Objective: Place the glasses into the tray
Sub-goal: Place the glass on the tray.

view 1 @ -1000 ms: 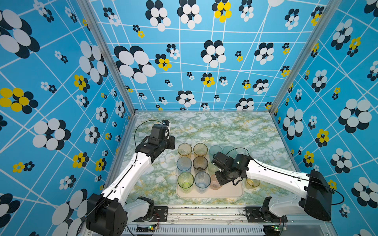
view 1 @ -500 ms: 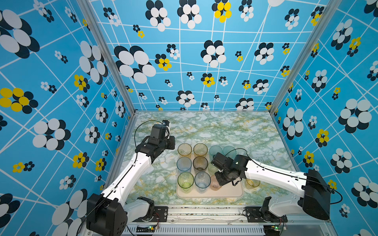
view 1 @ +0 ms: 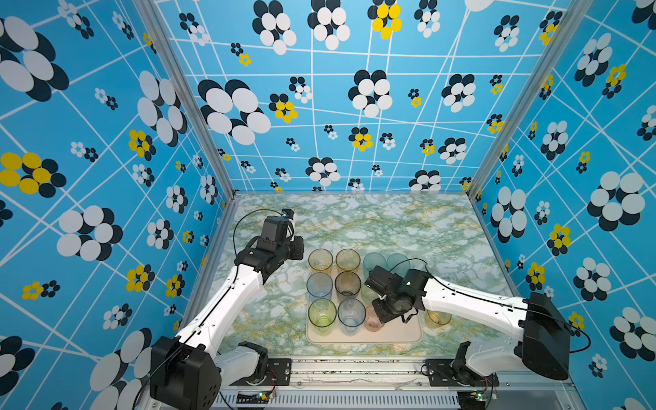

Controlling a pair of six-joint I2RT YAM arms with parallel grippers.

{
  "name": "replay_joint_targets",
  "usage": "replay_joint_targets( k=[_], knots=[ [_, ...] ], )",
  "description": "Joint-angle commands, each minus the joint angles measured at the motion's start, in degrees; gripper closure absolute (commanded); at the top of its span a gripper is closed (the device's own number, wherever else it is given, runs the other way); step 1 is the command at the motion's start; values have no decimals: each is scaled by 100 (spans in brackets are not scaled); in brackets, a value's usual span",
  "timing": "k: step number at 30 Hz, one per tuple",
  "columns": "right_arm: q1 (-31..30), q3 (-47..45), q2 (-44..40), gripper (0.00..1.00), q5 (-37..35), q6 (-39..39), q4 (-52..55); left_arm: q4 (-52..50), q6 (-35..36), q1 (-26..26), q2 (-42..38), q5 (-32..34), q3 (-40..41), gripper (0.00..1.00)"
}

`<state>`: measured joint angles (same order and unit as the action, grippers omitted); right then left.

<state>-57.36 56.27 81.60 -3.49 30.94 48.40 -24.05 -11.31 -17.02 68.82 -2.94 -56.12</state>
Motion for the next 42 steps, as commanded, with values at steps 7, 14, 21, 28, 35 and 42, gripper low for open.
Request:
replay_joint_targets(
  k=[7,14,21,28,35,42],
  knots=[
    [-38,-87,101,99,94,79,-41,-103,15,-38,-105,72,-103,83],
    [-37,-81,75,97,109,93,-6,-98,15,-35,-118,83,-75,83],
    [-33,-63,41,92,111,105,20,-100,17,-35,-157,91,-54,83],
    [-38,-53,14,88,129,110,46,-91,15,-34,-162,91,-33,83],
    [-38,-36,-29,86,134,123,64,-78,15,-38,-175,88,-13,83],
    [-38,-29,-124,84,79,149,151,-56,15,-31,-184,92,22,83]
  ],
)
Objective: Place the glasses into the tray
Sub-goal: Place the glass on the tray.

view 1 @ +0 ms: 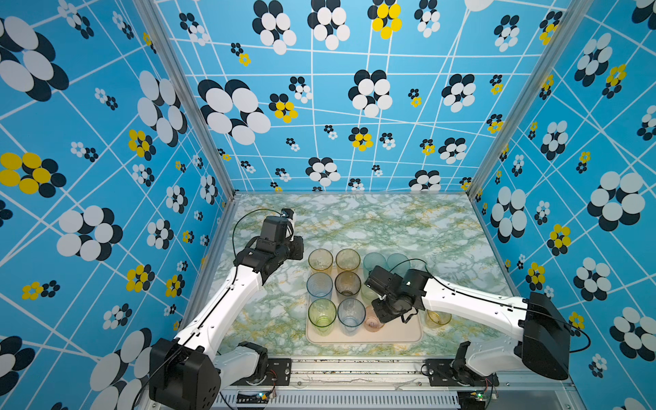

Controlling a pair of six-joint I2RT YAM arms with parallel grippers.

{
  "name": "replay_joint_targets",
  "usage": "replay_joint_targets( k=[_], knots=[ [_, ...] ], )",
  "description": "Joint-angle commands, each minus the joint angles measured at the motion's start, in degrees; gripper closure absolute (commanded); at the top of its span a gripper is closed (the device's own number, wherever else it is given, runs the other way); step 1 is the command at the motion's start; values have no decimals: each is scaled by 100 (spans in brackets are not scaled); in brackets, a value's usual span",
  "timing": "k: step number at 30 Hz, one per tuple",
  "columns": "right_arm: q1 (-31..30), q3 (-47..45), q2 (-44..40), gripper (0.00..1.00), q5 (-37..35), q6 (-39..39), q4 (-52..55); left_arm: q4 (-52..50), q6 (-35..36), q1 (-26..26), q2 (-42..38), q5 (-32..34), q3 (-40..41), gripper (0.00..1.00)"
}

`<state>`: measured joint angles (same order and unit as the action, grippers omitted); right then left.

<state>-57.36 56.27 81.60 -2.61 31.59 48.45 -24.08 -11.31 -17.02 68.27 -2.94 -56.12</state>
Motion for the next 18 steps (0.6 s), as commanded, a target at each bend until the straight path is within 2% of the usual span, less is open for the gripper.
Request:
replay_joint_targets(
  k=[1,12,18],
  knots=[
    [-36,-22,-151,84,-28,92,165,-59,8,-29,-130,89,26,83],
    [-38,-11,-383,82,15,25,253,-37,-11,-39,-160,61,57,83],
    [-29,227,-840,80,-465,-96,788,-53,-11,-39,-201,59,75,83]
  ],
)
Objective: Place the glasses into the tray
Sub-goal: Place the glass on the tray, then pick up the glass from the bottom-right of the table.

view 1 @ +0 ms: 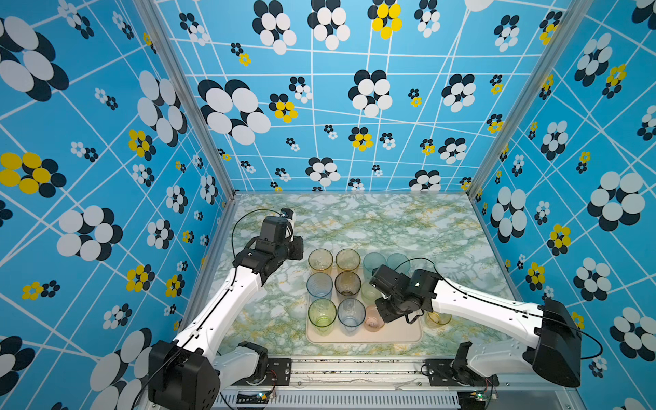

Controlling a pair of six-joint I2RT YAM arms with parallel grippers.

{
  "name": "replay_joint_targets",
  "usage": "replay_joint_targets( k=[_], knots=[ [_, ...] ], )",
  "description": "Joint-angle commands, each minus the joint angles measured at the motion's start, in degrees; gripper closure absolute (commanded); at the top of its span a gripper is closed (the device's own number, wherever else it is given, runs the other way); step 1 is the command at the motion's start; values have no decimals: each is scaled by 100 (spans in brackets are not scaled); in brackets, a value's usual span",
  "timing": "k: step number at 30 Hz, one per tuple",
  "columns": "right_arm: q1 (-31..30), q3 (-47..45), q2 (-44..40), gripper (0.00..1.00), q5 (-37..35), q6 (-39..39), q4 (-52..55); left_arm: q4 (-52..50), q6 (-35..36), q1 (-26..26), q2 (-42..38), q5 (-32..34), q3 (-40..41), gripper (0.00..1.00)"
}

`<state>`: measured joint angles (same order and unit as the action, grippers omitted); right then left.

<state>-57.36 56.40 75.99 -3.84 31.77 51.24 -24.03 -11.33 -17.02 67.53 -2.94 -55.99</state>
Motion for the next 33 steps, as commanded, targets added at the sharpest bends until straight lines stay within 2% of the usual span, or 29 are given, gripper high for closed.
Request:
replay_joint_targets(
  k=[1,7,11,13,19,23,27,31,33],
  knots=[
    [-12,261,-368,80,-426,-145,606,-52,-9,-32,-126,54,62,83],
    [584,816,-829,80,-1005,-429,1529,-27,-7,-37,-99,30,53,83],
    [1510,1123,-1046,79,-1245,-382,1885,-37,4,-33,-91,2,39,83],
    [1967,1116,-1045,80,-1345,-344,2101,-57,21,-39,-73,-13,11,83],
    [2652,956,-1075,78,-1420,-572,2667,0,28,-23,-30,-85,-52,83],
    [3353,676,-1129,79,-915,-842,2486,109,-18,-36,78,-178,-26,83],
    [3631,389,-1067,77,-143,-908,2148,122,25,-29,170,-193,-64,83],
    [3909,366,-606,78,-387,-1129,2635,193,44,-23,274,-232,-117,83],
    [3935,329,-521,79,-60,-1222,2578,276,22,-25,305,-267,-90,83]
  ],
)
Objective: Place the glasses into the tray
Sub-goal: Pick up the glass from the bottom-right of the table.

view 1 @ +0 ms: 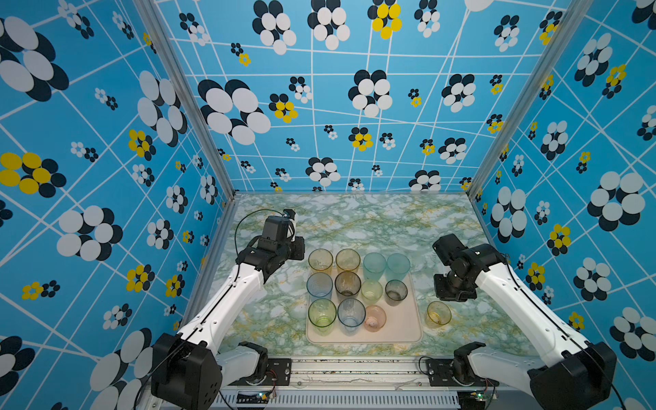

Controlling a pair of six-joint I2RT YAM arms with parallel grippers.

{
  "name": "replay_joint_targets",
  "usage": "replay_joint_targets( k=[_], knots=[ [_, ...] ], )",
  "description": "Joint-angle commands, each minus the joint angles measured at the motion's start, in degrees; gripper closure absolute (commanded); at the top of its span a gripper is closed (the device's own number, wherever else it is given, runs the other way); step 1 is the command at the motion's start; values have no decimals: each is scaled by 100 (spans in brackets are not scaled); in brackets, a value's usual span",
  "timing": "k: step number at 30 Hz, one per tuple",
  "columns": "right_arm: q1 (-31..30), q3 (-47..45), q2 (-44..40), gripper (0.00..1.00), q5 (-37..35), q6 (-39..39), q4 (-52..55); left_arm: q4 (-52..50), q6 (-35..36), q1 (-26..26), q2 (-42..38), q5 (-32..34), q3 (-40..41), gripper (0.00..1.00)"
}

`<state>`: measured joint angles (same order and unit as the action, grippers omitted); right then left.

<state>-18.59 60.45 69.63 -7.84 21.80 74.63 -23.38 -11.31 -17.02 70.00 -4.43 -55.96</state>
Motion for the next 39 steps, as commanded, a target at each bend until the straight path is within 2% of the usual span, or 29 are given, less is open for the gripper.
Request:
replay_joint_targets(
  k=[1,7,15,19,24,33,39],
  knots=[
    [78,-76,149,78,307,-225,243,252,8,-30,73,-133,-73,83],
    [338,-267,253,76,440,-16,79,300,41,-18,205,-180,-99,83],
    [391,-199,177,71,46,382,467,560,-16,-8,325,-375,-72,83],
    [401,-255,306,71,167,612,677,679,-38,-10,425,-515,-73,83],
    [401,-600,8,71,229,973,707,807,-12,25,577,-560,-89,83],
    [400,-1086,-301,74,603,1378,146,887,33,58,961,-748,-271,83],
    [407,-1253,-327,76,591,1484,-59,852,65,58,985,-722,-322,83]
  ],
)
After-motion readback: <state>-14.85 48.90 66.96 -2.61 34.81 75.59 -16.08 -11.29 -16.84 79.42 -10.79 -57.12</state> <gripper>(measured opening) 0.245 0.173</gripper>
